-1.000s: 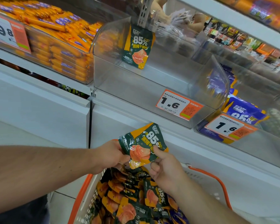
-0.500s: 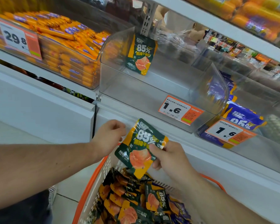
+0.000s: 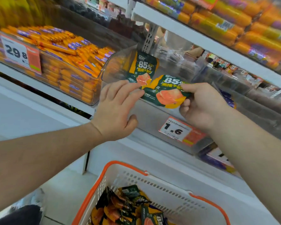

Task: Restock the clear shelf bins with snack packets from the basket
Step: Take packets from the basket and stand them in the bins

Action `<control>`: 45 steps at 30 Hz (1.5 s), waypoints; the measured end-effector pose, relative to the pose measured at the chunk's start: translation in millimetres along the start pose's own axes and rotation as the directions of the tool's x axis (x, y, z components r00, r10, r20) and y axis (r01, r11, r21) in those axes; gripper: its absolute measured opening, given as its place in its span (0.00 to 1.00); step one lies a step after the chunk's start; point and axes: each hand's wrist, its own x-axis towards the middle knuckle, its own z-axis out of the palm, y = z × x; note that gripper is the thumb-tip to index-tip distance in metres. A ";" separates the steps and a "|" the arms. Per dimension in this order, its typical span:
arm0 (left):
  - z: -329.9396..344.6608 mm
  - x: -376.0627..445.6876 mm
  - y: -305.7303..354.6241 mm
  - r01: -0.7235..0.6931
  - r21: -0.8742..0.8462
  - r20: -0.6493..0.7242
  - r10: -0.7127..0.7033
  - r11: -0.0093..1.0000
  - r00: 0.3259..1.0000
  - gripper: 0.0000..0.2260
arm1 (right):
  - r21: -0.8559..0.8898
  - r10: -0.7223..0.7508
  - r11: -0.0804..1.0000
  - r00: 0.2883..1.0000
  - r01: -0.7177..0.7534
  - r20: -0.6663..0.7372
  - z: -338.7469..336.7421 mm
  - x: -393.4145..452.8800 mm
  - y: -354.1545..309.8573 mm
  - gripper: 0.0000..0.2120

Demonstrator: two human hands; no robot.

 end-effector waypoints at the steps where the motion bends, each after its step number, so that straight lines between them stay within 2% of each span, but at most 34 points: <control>1: 1.2 4.6 -3.8 0.002 0.049 0.013 -0.002 0.999 1.000 0.29 | -0.008 0.010 1.000 1.000 -0.010 -0.011 3.1 14.0 -6.0 0.04; 5: 11.7 8.4 -15.4 0.011 0.139 -0.007 -0.010 0.990 1.000 0.25 | -0.221 -0.045 0.975 0.997 0.029 -0.066 23.2 79.7 -15.9 0.03; 9: 23.1 4.9 -19.8 -0.017 0.167 -0.095 0.034 0.986 0.995 0.21 | -0.501 -0.191 0.856 0.979 0.128 -0.076 50.4 133.3 -14.9 0.10; 14: 37.3 5.6 -22.9 -0.033 0.170 -0.186 0.065 0.985 0.980 0.19 | -0.676 -0.280 0.714 0.959 0.184 -0.034 81.7 165.6 -8.6 0.17; 18: 39.6 5.0 -26.1 -0.037 0.172 -0.212 0.074 0.984 0.974 0.18 | -0.689 -0.312 0.698 0.949 0.197 -0.044 94.3 179.4 3.2 0.14; 22: 41.9 5.0 -25.3 -0.024 0.166 -0.215 0.060 0.986 0.975 0.17 | -0.687 -0.320 0.711 0.939 0.151 -0.125 90.6 192.1 10.2 0.19; 25: 42.9 4.8 -24.6 -0.017 0.161 -0.215 0.052 0.987 0.975 0.17 | -0.668 -0.313 0.731 0.938 0.138 -0.149 87.6 195.5 12.4 0.18; 28: 43.0 4.8 -24.3 -0.009 0.166 -0.222 0.047 0.986 0.974 0.17 | -0.617 -0.307 0.768 0.944 0.172 -0.119 84.2 185.4 11.5 0.16; 35: 42.4 4.6 -22.9 -0.006 0.156 -0.191 0.036 0.988 0.981 0.18 | -0.596 -0.311 0.777 0.947 0.205 -0.080 85.7 158.2 5.2 0.14; 41: 28.7 7.0 -10.3 0.071 0.076 -0.133 -0.061 0.995 0.989 0.20 | -0.677 -0.291 0.719 0.952 0.156 -0.090 82.4 132.5 -3.5 0.10; 43: 22.2 8.1 -3.3 0.084 0.033 -0.107 -0.080 0.996 0.991 0.21 | -0.733 -0.323 0.666 0.939 0.137 -0.117 81.7 118.7 -8.1 0.08; 45: 17.9 4.0 5.3 0.022 -0.032 -0.111 -0.025 0.999 0.994 0.20 | -0.811 -0.419 0.563 0.900 0.155 -0.119 81.7 101.7 -10.6 0.06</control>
